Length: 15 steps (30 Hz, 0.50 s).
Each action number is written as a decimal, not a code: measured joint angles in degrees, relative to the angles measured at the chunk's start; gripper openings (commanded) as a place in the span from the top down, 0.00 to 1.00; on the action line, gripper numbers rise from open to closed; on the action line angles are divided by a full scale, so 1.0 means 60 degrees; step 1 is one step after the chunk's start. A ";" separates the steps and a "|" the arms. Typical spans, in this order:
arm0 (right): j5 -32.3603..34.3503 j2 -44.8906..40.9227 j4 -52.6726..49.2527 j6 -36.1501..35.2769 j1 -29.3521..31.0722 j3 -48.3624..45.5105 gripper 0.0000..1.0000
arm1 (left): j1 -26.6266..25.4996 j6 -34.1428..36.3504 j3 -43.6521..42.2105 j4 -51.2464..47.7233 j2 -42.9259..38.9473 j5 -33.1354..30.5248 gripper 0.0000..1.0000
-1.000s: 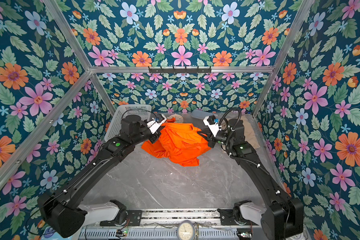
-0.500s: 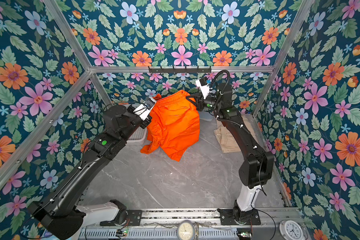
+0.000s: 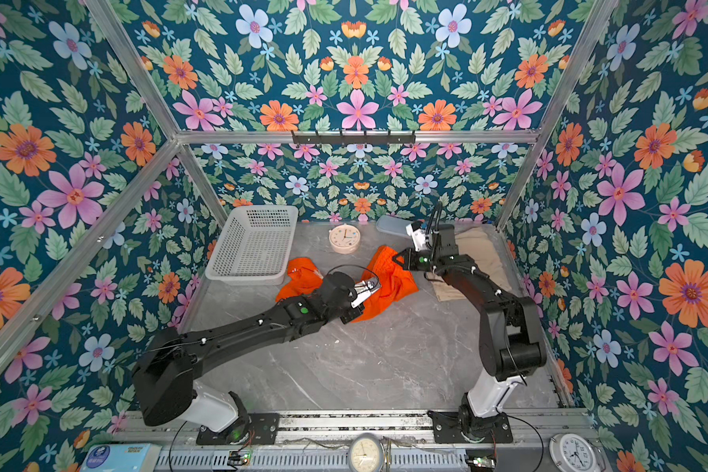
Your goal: Fold and stack the shorts
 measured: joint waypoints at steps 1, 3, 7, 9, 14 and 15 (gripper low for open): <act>0.0248 -0.0372 -0.0033 0.0084 -0.0098 -0.0368 0.35 | 0.0000 -0.0295 -0.0062 0.0022 0.0051 0.0171 0.36; 0.0729 -0.0973 -0.0182 0.0237 -0.0255 -0.0754 0.26 | 0.0004 -0.0798 -0.0204 0.0076 -0.0113 0.0415 0.29; 0.1851 -0.2233 -0.1315 0.0586 -0.0299 -0.1031 0.22 | 0.0368 -0.1286 -0.0648 0.0266 -0.1086 0.0936 0.25; 0.2087 -0.2747 -0.1639 0.0965 -0.0302 -0.1253 0.21 | 0.0925 -0.1690 -0.0896 0.0477 -0.1508 0.1093 0.27; 0.1898 -0.3213 -0.1960 0.2903 -0.0153 -0.2288 0.18 | 0.2189 -0.2681 -0.1348 0.0860 -0.1690 0.2084 0.28; 0.1825 -0.3126 -0.2058 0.3289 -0.0022 -0.2452 0.18 | 0.2233 -0.2688 -0.1337 0.0896 -0.1534 0.2331 0.27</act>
